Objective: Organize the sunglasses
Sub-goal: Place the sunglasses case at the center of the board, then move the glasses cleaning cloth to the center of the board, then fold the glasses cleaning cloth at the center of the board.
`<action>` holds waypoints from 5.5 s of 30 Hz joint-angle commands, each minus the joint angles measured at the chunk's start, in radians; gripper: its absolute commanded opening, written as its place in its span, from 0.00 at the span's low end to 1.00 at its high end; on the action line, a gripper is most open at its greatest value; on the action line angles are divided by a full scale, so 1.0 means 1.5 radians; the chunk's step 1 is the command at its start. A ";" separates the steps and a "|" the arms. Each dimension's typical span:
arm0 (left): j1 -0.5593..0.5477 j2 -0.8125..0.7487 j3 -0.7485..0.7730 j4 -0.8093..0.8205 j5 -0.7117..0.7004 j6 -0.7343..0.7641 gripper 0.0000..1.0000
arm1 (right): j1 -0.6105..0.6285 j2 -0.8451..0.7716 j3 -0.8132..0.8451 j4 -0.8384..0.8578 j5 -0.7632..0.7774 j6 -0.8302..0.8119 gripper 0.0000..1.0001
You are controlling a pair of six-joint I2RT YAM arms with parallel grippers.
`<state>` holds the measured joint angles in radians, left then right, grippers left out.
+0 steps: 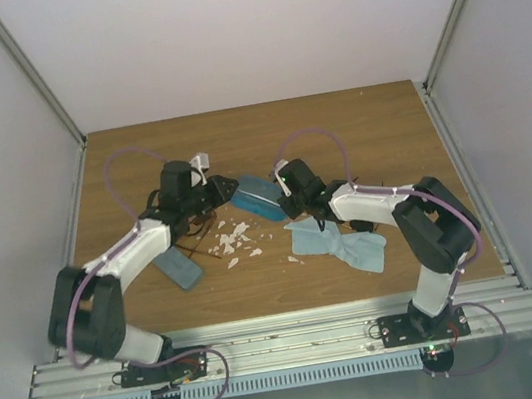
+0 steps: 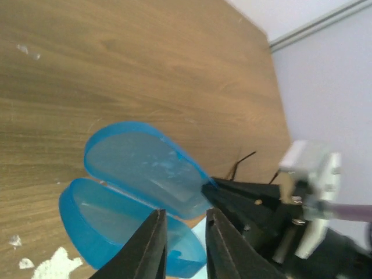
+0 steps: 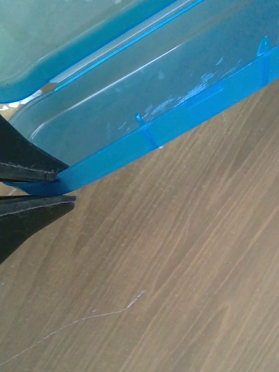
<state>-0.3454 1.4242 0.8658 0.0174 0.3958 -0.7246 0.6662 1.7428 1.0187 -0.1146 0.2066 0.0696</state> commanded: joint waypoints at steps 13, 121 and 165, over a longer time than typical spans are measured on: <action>0.007 0.193 -0.012 0.059 0.037 0.064 0.16 | -0.013 0.071 0.083 0.065 0.001 -0.029 0.04; -0.088 -0.050 -0.142 -0.071 -0.029 0.041 0.50 | 0.156 -0.150 -0.105 -0.166 -0.041 0.353 0.46; -0.200 0.238 0.056 -0.219 -0.178 0.101 0.15 | 0.071 0.002 -0.109 -0.118 -0.042 0.324 0.14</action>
<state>-0.6353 1.7458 0.9455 -0.3016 0.1555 -0.5690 0.7792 1.7023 0.8726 -0.2699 0.1520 0.5526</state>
